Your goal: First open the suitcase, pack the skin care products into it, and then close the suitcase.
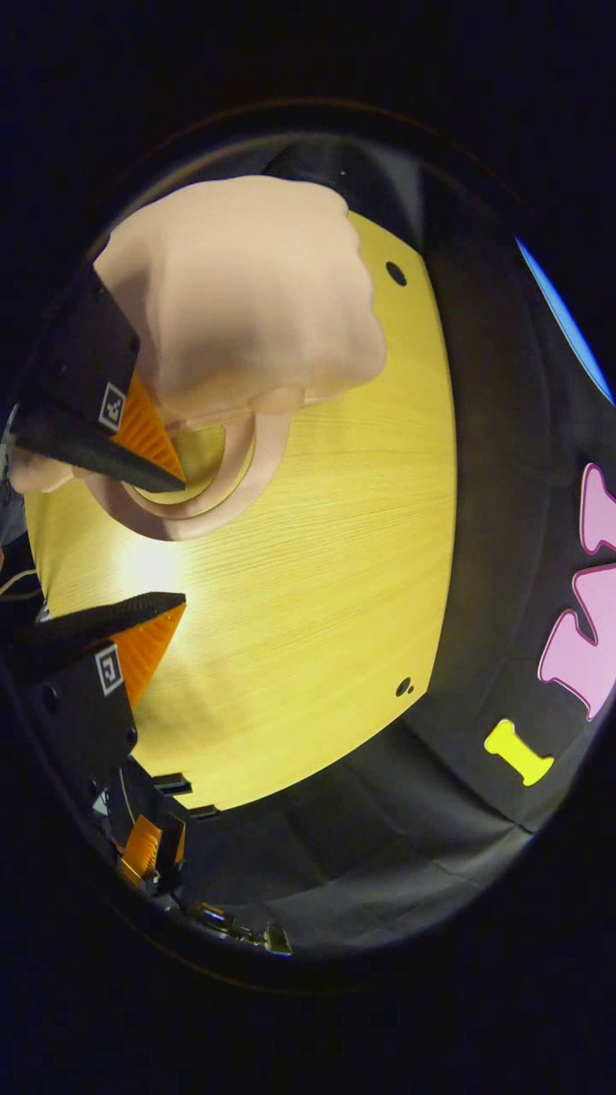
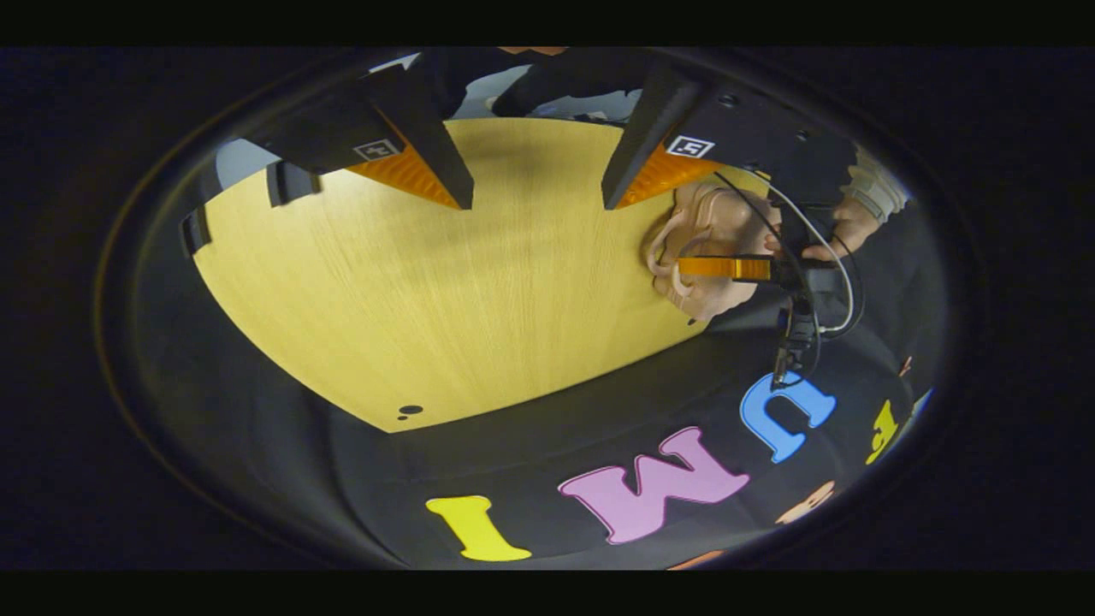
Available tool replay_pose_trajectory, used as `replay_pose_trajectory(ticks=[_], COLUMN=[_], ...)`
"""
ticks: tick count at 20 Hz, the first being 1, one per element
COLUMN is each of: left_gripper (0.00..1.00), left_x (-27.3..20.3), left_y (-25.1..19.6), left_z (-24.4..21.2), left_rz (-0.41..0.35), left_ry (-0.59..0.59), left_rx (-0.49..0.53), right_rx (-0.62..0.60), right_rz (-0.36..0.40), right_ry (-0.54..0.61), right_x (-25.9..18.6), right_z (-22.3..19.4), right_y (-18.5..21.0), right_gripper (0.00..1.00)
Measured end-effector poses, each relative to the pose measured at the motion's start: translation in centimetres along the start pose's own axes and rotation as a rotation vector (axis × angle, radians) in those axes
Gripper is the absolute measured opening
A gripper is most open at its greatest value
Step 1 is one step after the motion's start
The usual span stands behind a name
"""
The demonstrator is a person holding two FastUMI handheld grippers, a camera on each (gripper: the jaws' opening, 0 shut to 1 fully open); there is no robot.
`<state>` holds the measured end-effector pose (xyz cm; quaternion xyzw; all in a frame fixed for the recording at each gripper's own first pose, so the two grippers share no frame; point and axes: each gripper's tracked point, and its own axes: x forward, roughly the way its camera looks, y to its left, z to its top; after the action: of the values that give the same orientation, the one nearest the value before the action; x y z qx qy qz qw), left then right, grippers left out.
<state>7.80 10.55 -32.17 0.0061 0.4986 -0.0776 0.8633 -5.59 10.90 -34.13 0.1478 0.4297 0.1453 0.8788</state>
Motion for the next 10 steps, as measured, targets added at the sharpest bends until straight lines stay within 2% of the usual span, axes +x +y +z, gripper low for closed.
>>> replay_pose_trajectory(ticks=[2, 3, 4, 8, 10], left_gripper=[0.87, 0.88, 0.95, 0.96, 0.97], left_x=[-1.8, -3.1, -4.5, -11.3, -15.5], left_y=[-0.8, -1.2, -1.8, -4.7, -5.8], left_z=[0.3, 0.7, 1.1, 3.1, 4.0], left_rz=[0.041, 0.061, 0.079, 0.128, 0.156], left_ry=[-0.075, -0.121, -0.179, -0.418, -0.529], left_rx=[0.021, 0.038, 0.057, 0.132, 0.169], right_rx=[-0.054, -0.081, -0.108, -0.21, -0.269], right_rz=[-0.001, -0.001, 0.005, 0.022, 0.016], right_ry=[-0.018, -0.036, -0.054, -0.15, -0.242], right_x=[-0.1, -0.1, -0.1, -0.9, -1.9], right_z=[0.9, 1.7, 2.6, 7.0, 10.4], right_y=[0.3, 0.5, 1.0, 3.4, 4.7], right_gripper=[0.96, 0.96, 0.96, 0.96, 0.96])
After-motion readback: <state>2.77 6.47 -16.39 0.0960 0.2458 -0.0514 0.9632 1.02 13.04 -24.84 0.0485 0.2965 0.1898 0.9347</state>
